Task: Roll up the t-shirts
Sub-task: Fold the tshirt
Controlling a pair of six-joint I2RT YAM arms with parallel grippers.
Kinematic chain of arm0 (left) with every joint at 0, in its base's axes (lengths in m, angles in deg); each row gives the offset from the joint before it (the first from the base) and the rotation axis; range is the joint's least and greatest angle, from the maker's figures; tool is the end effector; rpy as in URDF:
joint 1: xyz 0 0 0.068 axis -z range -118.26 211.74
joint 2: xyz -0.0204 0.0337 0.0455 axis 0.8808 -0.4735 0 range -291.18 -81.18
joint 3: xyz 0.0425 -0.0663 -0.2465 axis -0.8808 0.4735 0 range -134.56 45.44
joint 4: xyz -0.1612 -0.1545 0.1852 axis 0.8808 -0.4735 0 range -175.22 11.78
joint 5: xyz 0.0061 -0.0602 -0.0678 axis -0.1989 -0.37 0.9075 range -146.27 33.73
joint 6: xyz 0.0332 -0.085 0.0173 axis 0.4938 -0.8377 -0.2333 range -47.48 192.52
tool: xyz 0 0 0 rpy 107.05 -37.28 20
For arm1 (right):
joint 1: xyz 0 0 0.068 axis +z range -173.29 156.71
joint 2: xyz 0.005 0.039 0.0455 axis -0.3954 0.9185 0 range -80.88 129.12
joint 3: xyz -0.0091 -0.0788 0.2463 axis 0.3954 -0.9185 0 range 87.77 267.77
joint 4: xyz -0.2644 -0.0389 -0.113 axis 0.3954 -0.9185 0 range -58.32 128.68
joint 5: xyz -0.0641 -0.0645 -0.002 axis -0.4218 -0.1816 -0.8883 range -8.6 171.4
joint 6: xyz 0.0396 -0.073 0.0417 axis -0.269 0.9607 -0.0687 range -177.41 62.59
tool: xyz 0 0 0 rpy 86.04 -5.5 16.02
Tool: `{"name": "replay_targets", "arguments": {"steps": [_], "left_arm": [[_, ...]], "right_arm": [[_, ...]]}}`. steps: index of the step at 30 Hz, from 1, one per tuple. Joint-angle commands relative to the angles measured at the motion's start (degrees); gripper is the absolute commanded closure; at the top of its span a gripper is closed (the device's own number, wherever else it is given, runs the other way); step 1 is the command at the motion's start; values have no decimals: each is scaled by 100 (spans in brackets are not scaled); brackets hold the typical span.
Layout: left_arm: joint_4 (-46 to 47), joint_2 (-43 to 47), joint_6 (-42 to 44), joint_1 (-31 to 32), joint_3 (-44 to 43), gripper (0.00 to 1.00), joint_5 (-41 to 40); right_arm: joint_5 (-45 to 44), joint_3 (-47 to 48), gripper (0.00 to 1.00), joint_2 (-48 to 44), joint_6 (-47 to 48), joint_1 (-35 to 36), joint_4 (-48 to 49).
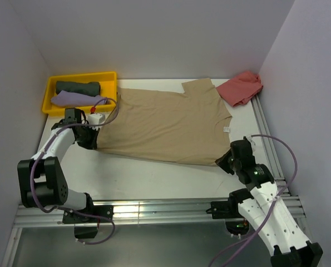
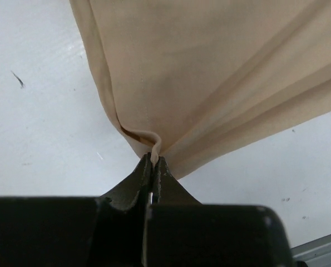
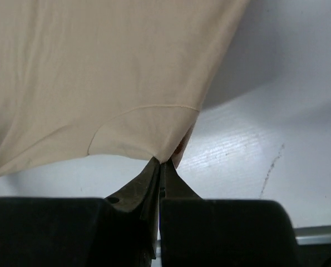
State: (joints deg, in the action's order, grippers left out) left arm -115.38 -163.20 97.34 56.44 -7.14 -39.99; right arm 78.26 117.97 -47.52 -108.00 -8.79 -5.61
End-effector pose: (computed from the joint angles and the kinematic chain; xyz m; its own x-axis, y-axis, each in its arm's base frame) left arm 0.3167 0.0059 0.1359 -0.8202 0.3285 -0.4683 0.4036 0.9125 -0.0668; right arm 0.1914 0.0447 0.1793 -0.6183 0.6369 -0.4605 0.4151 0.7622 0.4968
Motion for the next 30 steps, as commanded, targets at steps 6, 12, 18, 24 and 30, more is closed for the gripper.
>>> {"name": "replay_targets", "arguments": {"steps": [6,12,18,24,30], "left_arm": [[-352,757,339,12,423,100,-379],[-633,1188,489,11,670,100,-476],[-1037,1618,655,11,793,100,-467],[-1038,1514,647,11,732,100,-459],[-924,539,358,29,-260,100,-195]], "right_arm": [[50,671,100,-849,-100,26,-1378],[41,935,100,-1297,-170,26,-2003],[146,988,100,-1596,-206,26,-2382],[173,857,100,-1649,-276,26,-2191],[42,672,100,-816,-206,26,-1162]]}}
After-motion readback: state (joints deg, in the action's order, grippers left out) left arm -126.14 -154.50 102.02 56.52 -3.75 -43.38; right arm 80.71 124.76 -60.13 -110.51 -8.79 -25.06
